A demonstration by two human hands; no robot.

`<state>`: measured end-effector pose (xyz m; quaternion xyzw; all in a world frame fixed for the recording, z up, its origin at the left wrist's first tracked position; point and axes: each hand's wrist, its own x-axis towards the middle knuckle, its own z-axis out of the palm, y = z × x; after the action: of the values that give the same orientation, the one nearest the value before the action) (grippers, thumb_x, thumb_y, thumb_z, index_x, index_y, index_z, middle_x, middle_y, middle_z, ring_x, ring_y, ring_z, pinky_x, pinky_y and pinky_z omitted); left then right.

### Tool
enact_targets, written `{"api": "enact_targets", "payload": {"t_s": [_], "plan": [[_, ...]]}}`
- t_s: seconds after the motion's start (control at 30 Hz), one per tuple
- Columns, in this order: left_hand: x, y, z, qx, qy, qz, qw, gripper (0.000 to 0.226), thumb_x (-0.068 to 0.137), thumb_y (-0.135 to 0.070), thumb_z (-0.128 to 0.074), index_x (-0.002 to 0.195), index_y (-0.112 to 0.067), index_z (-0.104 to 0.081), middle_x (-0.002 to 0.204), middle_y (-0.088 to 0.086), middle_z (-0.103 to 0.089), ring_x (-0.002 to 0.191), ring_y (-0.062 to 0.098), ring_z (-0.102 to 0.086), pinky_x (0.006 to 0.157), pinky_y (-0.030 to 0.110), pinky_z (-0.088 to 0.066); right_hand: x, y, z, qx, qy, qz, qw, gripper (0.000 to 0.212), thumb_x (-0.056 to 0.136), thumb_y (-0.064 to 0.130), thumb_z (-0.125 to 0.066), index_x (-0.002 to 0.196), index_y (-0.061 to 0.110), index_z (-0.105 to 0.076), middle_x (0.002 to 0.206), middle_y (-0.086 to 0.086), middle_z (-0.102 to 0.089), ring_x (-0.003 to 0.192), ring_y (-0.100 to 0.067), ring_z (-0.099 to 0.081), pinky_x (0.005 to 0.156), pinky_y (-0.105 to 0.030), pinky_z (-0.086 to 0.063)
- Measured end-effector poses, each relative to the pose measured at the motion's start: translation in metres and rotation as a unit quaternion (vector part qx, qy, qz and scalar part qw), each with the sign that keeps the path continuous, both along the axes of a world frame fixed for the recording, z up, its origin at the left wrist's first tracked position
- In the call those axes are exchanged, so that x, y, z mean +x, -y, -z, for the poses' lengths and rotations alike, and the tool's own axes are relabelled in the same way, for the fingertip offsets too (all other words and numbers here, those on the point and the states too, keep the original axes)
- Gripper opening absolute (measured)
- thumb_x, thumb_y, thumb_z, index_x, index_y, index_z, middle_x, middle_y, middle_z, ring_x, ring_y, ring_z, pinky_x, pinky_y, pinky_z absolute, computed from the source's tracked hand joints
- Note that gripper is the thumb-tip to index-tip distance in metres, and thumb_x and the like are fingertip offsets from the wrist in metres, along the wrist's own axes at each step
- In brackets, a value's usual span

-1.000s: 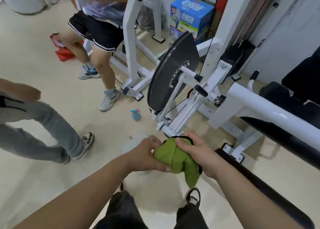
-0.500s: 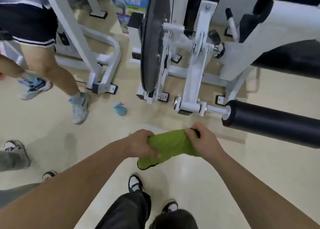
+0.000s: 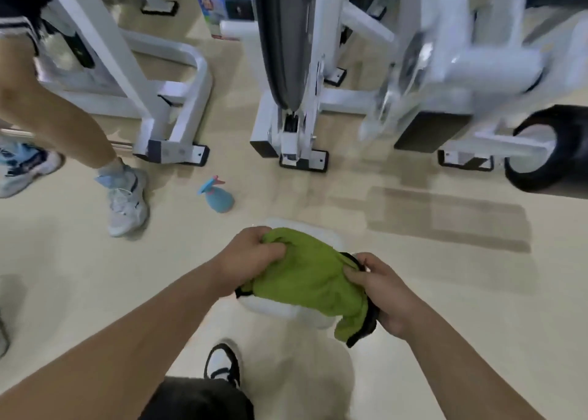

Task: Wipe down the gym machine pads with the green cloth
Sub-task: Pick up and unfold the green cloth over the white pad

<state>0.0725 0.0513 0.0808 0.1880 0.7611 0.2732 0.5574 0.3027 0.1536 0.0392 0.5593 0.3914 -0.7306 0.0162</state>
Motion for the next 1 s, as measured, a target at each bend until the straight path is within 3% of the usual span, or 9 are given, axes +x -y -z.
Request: {"api": "enact_targets", "payload": {"t_s": [0.2,0.27,0.33,0.43,0.53,0.6,0.73,0.87,1.0], "plan": [[-0.045,-0.023,0.127,-0.015,-0.061,0.036,0.997,0.031,0.085,-0.020,-0.076,0.112,-0.014,-0.061,0.100,0.007,-0.069,0.080,0.016,-0.069,0.055,0.022,-0.054,-0.051,-0.016,0.130,0.190,0.069,-0.063,0.977,0.024,0.092,0.017,-0.074,0.113,0.026,-0.067,0.116,-0.003,-0.072,0.097,-0.021,-0.070,0.091,-0.035,-0.057],[-0.052,-0.028,0.175,0.011,-0.171,0.063,0.983,0.053,0.087,-0.031,-0.078,0.131,-0.017,-0.053,0.112,0.002,-0.064,0.091,0.016,-0.065,0.068,0.023,-0.053,-0.059,-0.022,0.170,0.289,0.107,-0.083,0.948,0.038,0.094,0.022,-0.070,0.129,0.030,-0.061,0.129,0.003,-0.064,0.114,-0.019,-0.063,0.101,-0.035,-0.049],[-0.059,-0.031,0.203,0.007,-0.336,0.151,0.930,0.064,0.087,-0.039,-0.074,0.141,-0.017,-0.046,0.126,0.005,-0.053,0.111,0.025,-0.057,0.086,0.034,-0.051,-0.056,-0.027,0.191,0.382,0.157,-0.093,0.906,0.038,0.093,0.027,-0.068,0.130,0.029,-0.061,0.130,0.006,-0.062,0.120,-0.018,-0.058,0.098,-0.034,-0.046],[-0.057,-0.022,0.214,-0.056,-0.441,0.260,0.857,0.029,0.090,-0.048,-0.061,0.092,-0.019,-0.060,0.104,0.004,-0.061,0.088,0.022,-0.059,0.068,0.034,-0.048,-0.043,-0.026,0.209,0.396,0.213,-0.141,0.882,0.017,0.089,0.039,-0.070,0.099,0.028,-0.062,0.098,0.004,-0.068,0.089,-0.018,-0.066,0.079,-0.036,-0.053],[-0.039,-0.009,0.214,-0.195,-0.324,0.347,0.858,0.056,0.087,-0.073,-0.052,0.080,-0.017,-0.054,0.075,-0.002,-0.062,0.064,0.014,-0.060,0.066,0.029,-0.049,-0.031,-0.030,0.205,0.330,0.239,-0.200,0.891,0.045,0.083,0.059,-0.074,0.091,0.018,-0.058,0.084,0.003,-0.064,0.075,-0.014,-0.061,0.069,-0.034,-0.050],[-0.035,0.000,0.215,-0.209,-0.256,0.328,0.885,0.060,0.083,-0.076,-0.057,0.089,-0.016,-0.050,0.084,0.001,-0.061,0.066,0.016,-0.061,0.065,0.029,-0.052,-0.028,-0.033,0.197,0.288,0.225,-0.243,0.899,0.050,0.081,0.056,-0.078,0.082,0.011,-0.055,0.078,-0.002,-0.063,0.069,-0.019,-0.059,0.062,-0.031,-0.044],[-0.037,0.016,0.219,-0.171,-0.248,0.339,0.891,0.030,0.088,-0.040,-0.063,0.089,-0.009,-0.065,0.091,0.002,-0.064,0.079,0.017,-0.061,0.063,0.024,-0.051,-0.025,-0.030,0.193,0.314,0.191,-0.269,0.890,0.029,0.089,0.034,-0.075,0.085,0.009,-0.060,0.081,-0.001,-0.061,0.077,-0.022,-0.058,0.063,-0.030,-0.043],[-0.042,0.023,0.208,-0.057,-0.153,0.109,0.980,0.022,0.084,-0.022,-0.070,0.071,-0.016,-0.054,0.074,0.001,-0.053,0.070,0.017,-0.051,0.067,0.027,-0.048,-0.027,-0.038,0.176,0.396,0.163,-0.200,0.881,0.014,0.092,0.029,-0.070,0.081,0.021,-0.065,0.076,-0.001,-0.069,0.068,-0.020,-0.062,0.057,-0.028,-0.044],[-0.035,0.013,0.174,0.090,-0.076,-0.059,0.991,0.023,0.089,-0.014,-0.069,0.072,-0.016,-0.052,0.068,0.003,-0.057,0.060,0.017,-0.060,0.068,0.035,-0.062,-0.027,-0.041,0.148,0.502,0.150,-0.142,0.840,0.011,0.090,0.023,-0.071,0.080,0.023,-0.077,0.090,0.007,-0.070,0.084,-0.017,-0.064,0.072,-0.029,-0.049]]}}
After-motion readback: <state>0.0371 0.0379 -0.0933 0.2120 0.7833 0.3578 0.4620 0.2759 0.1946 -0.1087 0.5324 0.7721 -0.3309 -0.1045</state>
